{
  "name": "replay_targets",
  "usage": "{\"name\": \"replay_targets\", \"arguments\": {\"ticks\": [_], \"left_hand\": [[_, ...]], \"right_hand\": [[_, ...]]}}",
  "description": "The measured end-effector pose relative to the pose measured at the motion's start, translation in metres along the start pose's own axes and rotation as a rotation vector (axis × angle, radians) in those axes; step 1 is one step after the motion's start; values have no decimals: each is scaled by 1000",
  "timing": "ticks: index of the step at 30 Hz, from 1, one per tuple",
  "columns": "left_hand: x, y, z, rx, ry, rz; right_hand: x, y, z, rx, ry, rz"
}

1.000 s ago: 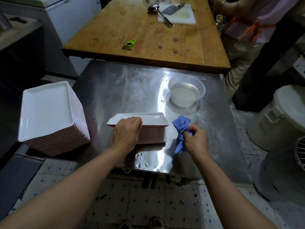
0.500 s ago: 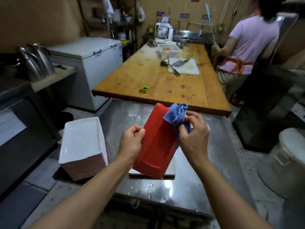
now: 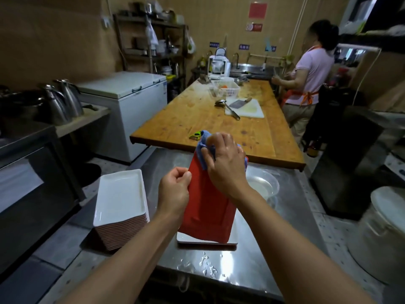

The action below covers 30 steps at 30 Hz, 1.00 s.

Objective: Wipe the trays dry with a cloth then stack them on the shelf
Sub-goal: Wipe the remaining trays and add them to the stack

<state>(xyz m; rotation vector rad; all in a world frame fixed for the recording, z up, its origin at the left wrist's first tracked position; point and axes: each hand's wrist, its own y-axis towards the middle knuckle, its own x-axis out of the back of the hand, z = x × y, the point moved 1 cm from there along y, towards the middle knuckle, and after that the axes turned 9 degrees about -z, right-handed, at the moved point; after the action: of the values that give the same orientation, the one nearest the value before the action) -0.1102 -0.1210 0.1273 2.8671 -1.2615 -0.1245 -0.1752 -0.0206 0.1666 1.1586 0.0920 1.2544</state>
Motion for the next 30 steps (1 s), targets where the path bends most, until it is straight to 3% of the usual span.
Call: {"name": "replay_targets", "arguments": {"ticks": [4, 11, 22, 27, 30], "left_hand": [[6, -4, -6, 48, -92, -46], [0, -2, -21, 138, -242, -57], [-31, 15, -24, 278, -409, -215], [-48, 7, -23, 327, -502, -203], [-48, 2, -18, 335, -492, -67]], "right_hand": [[14, -3, -24, -105, 1, -27], [30, -4, -37, -349, 343, 47], [48, -62, -34, -527, 404, 62], [61, -59, -42, -846, 806, -106], [66, -49, -52, -1016, 998, -130]]}}
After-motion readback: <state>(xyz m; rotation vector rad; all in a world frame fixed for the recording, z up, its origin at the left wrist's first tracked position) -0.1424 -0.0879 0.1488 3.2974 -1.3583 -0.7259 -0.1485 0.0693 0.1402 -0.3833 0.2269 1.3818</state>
